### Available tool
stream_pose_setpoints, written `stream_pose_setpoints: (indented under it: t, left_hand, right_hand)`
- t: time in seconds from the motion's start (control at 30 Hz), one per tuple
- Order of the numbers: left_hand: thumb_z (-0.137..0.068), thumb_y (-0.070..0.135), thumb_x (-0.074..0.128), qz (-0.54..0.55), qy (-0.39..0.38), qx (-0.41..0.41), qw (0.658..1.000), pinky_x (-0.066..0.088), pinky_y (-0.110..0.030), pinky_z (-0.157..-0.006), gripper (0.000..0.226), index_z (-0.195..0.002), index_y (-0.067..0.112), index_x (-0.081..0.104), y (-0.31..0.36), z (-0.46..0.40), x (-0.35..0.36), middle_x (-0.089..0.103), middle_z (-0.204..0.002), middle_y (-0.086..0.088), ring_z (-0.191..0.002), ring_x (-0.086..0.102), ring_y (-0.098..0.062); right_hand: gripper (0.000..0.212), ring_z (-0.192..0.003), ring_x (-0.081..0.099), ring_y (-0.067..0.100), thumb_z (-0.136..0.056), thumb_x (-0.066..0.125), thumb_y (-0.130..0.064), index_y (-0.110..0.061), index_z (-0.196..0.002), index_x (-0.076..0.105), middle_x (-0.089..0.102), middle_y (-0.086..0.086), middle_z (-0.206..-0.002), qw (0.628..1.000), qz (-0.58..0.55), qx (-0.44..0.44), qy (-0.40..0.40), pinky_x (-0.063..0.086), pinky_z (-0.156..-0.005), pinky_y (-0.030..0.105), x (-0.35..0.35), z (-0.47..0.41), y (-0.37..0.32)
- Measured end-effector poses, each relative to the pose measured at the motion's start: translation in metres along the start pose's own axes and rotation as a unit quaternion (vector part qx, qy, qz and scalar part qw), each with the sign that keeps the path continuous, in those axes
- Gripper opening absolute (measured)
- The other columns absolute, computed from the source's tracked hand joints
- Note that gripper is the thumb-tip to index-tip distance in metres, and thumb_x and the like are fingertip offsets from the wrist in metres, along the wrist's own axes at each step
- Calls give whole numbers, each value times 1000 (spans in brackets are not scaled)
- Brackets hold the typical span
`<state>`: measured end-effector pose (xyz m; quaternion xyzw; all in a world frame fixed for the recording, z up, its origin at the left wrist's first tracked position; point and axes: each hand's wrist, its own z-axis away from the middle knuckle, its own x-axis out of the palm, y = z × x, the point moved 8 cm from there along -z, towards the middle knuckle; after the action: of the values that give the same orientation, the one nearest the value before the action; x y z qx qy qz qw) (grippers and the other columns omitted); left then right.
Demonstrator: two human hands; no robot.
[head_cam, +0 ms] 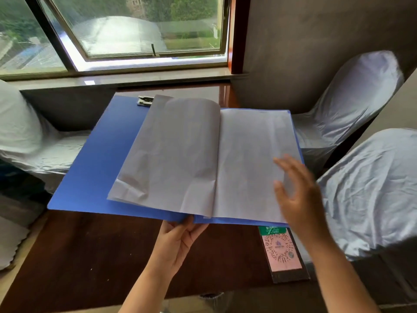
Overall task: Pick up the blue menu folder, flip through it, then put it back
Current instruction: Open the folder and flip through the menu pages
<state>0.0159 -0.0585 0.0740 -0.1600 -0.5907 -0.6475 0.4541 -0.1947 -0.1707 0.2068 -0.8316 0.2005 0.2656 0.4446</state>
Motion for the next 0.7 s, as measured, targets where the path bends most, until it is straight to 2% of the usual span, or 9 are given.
stream_pose_setpoints:
  t: [0.07, 0.1, 0.13, 0.2, 0.23, 0.3, 0.5, 0.7]
  left_hand:
    - [-73, -7, 55, -1, 4, 8, 1000, 59, -37, -69, 47, -113, 18, 57, 5, -2, -3, 73, -105, -12, -98, 68, -32]
    - [-74, -6, 54, -2, 4, 13, 1000, 59, -36, -69, 47, -114, 18, 57, 7, -3, -3, 73, -105, -12, -98, 68, -31]
    - [-74, -6, 54, -3, 2, 16, 1000, 59, -36, -70, 46, -114, 17, 57, 9, -4, -3, 73, -105, -11, -99, 68, -31]
    - [-75, -6, 54, 1, 2, 18, 1000, 59, -36, -69, 45, -113, 17, 58, 11, -7, -3, 73, -106, -11, -99, 68, -30]
    - [-74, -5, 54, 3, 4, 17, 1000, 59, -36, -69, 44, -112, 17, 58, 12, -8, -4, 73, -105, -11, -99, 68, -30]
    - [-73, -5, 54, 3, 6, 16, 1000, 59, -35, -68, 43, -109, 17, 59, 12, -9, -5, 73, -104, -11, -98, 68, -30]
    - [-73, -4, 53, -2, 11, 14, 1000, 60, -35, -66, 40, -106, 17, 60, 10, -7, -5, 74, -102, -11, -97, 69, -30]
    - [-74, -5, 53, -3, 10, 16, 1000, 59, -35, -67, 43, -109, 19, 60, 10, -6, -5, 73, -104, -11, -98, 68, -30]
  right_hand:
    - [55, -130, 36, 33, -81, 64, -6, -17, -132, 46, 39, 19, -141, 995, 53, 80, 3, 31, -102, 42, -20, 0, 40]
    - [60, -129, 37, 31, -82, 64, -8, -22, -136, 41, 36, 18, -143, 991, 25, 127, -25, 34, -100, 43, -24, 4, 59]
    - [63, -125, 43, 25, -83, 64, -9, -27, -138, 36, 38, 15, -142, 982, -46, 175, -60, 40, -96, 41, -24, 8, 74]
    - [65, -105, 59, 10, -84, 62, -8, -39, -135, 36, 52, 9, -129, 942, -207, 238, -118, 52, -79, 30, -20, 18, 89]
    - [63, -98, 63, 6, -84, 62, -8, -43, -130, 40, 57, 6, -121, 929, -244, 243, -136, 54, -70, 24, -19, 20, 91]
    - [56, -95, 66, 9, -83, 62, -5, -45, -121, 51, 63, 3, -111, 927, -257, 225, -152, 56, -62, 20, -20, 22, 92]
    - [39, -87, 66, 1, -84, 62, -5, -40, -101, 64, 69, -9, -98, 949, -224, 191, -114, 55, -61, 15, -23, 22, 88]
    - [23, -82, 64, 11, -82, 66, -7, -30, -79, 66, 67, -6, -84, 978, -132, 153, -44, 50, -58, 7, -28, 17, 79]
